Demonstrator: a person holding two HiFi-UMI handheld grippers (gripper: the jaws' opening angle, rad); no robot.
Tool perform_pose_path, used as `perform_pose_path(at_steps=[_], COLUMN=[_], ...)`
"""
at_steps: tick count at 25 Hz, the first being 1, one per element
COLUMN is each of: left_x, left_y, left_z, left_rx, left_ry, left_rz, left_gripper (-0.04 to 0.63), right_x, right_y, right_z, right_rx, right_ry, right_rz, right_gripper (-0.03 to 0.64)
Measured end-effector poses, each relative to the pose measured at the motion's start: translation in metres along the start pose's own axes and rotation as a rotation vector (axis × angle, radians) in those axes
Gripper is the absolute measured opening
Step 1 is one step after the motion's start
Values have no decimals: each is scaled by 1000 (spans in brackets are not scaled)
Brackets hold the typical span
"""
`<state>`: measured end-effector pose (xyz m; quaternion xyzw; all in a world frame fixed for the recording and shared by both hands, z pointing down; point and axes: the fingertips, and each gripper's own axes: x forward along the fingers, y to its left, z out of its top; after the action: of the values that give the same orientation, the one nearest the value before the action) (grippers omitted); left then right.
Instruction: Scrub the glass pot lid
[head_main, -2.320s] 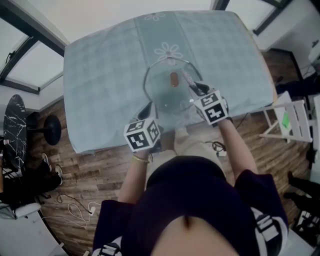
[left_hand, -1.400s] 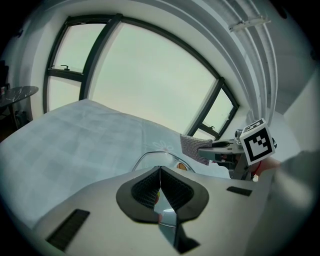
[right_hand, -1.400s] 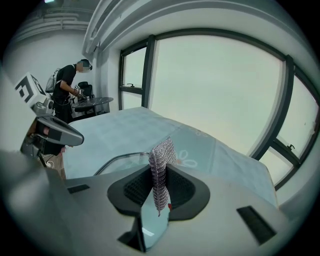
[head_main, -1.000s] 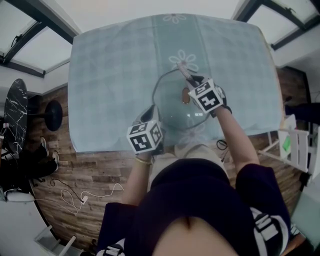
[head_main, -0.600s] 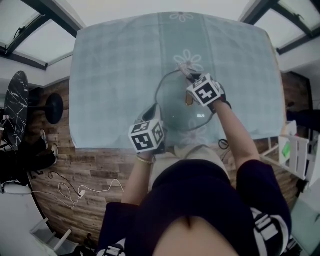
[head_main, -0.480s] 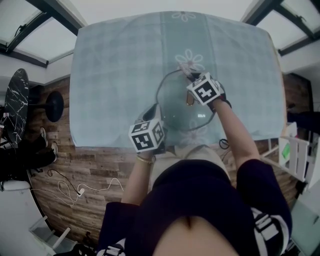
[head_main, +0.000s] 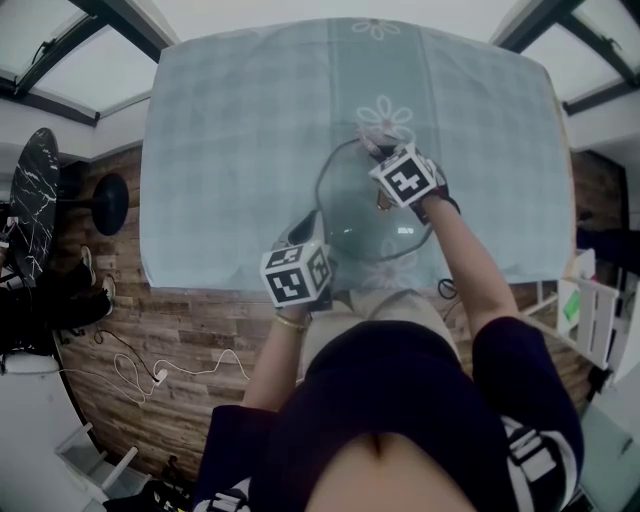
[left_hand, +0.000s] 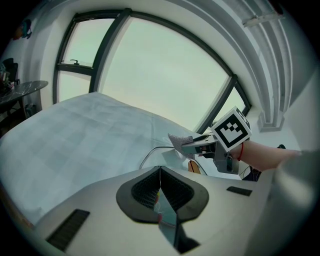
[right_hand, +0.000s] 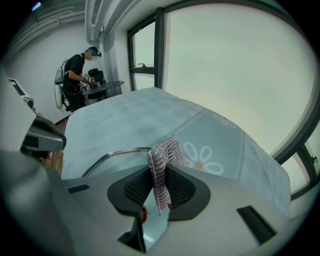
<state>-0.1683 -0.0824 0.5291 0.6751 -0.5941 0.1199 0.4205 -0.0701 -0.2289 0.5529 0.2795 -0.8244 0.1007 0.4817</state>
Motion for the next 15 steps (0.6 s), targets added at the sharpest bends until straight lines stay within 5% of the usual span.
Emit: perform_pose_path(at_steps=[15], left_x=[-7], left_y=[7], left_z=[-15], left_rx=[-21], left_ry=[22], left_rz=[15], left_gripper=[2], right_x=[7], right_y=[39], right_z=[14], right_rx=[-54], right_ry=[-3], right_rz=[78], right_gripper=[80])
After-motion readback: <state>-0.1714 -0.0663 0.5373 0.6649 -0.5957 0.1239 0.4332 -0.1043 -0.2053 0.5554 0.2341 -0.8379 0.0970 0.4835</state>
